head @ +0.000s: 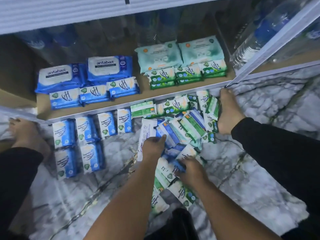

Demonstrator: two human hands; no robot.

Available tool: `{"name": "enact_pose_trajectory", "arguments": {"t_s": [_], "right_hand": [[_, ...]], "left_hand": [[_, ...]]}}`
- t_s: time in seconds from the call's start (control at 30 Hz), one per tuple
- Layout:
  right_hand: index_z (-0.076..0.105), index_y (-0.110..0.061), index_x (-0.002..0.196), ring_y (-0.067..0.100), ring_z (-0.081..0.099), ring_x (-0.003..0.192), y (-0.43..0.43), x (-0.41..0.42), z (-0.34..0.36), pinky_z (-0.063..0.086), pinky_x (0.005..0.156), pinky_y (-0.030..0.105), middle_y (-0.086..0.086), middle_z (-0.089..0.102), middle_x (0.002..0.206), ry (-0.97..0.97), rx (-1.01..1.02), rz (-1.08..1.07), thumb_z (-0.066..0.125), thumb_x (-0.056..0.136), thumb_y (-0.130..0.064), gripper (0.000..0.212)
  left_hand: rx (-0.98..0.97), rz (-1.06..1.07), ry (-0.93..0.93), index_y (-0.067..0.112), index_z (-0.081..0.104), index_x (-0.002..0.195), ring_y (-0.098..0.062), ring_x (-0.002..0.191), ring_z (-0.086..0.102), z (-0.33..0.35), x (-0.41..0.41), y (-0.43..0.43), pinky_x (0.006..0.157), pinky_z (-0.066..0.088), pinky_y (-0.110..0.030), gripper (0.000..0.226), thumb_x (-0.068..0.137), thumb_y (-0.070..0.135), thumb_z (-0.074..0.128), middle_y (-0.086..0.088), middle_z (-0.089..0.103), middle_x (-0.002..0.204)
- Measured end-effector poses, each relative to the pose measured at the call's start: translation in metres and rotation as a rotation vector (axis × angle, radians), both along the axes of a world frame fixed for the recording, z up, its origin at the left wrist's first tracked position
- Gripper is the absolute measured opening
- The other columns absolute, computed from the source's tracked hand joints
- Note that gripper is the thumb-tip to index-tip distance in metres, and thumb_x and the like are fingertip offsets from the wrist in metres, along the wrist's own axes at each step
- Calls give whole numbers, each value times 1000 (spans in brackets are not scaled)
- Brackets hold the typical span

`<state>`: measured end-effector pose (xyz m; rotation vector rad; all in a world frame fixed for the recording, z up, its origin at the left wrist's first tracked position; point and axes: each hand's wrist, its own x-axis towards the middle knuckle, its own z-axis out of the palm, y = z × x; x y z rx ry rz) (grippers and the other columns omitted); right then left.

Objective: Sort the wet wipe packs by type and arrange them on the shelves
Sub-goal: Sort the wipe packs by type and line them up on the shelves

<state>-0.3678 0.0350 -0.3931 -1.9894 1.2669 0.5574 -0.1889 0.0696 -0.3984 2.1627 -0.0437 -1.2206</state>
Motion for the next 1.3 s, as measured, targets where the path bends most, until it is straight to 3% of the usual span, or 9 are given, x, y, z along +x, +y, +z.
{"name": "enact_pose_trajectory", "arguments": {"t_s": [0.1,0.23,0.37,0.53,0.73,0.87,1.03,1.13,1.3], "right_hand": [[68,-20,94,24,63,74,-19,-2,5,50,64,32,-3,64,79,-149,12,-282,75,85,-37,21],[63,-26,108,24,64,77,-44,-5,4,49,64,30,0,68,88,-170,-13,-355,72,87,-31,24],[61,-26,106,19,64,77,-46,-4,-1,52,66,30,-4,66,87,-194,26,-407,72,87,-26,22],[63,-29,103,16,69,74,-44,-4,-4,60,67,36,-6,70,87,-240,73,-518,73,85,-25,21],[65,-25,104,11,69,77,-47,7,3,53,59,27,-6,71,92,-315,78,-551,76,86,-19,22],[65,-24,103,11,70,79,-46,13,3,53,58,24,-7,72,94,-319,120,-533,74,89,-18,19],[67,-25,107,14,71,80,-38,13,-10,62,73,41,-8,72,92,-266,106,-524,73,88,-24,20],[67,-25,106,15,70,80,-36,15,-14,62,74,42,-7,72,91,-253,88,-529,72,89,-25,18],[67,-22,107,16,70,80,-37,18,-11,62,74,43,-5,71,93,-233,91,-504,69,91,-22,16]], "left_hand": [[19,63,-10,17,56,63,-17,55,52,-3,-4,-26,60,39,-27,45,83,53,75,4,53,53],[38,109,-56,11,63,96,-19,76,61,-12,-7,-43,67,40,-23,36,84,42,77,0,67,81],[4,138,-57,14,60,91,-24,78,68,-14,-3,-47,71,51,-29,33,82,39,78,-6,70,80],[-91,120,-146,15,48,83,-15,56,54,4,3,-36,50,41,-25,27,85,25,73,1,51,68],[-223,-131,-577,17,52,92,-24,69,55,17,21,3,53,45,-34,22,79,11,68,-3,57,84],[-145,-314,-673,13,58,101,-24,79,55,4,16,19,62,50,-37,25,79,4,67,-5,56,98],[-119,-409,-630,17,66,121,-30,109,54,-15,2,37,90,53,-43,46,83,40,78,-10,61,119],[-70,-421,-693,18,63,129,-36,112,55,-20,-2,45,94,49,-46,60,78,43,81,-11,63,123],[19,-330,-445,19,43,147,-27,125,46,-15,5,42,102,47,-41,81,79,43,80,-7,51,135]]}}
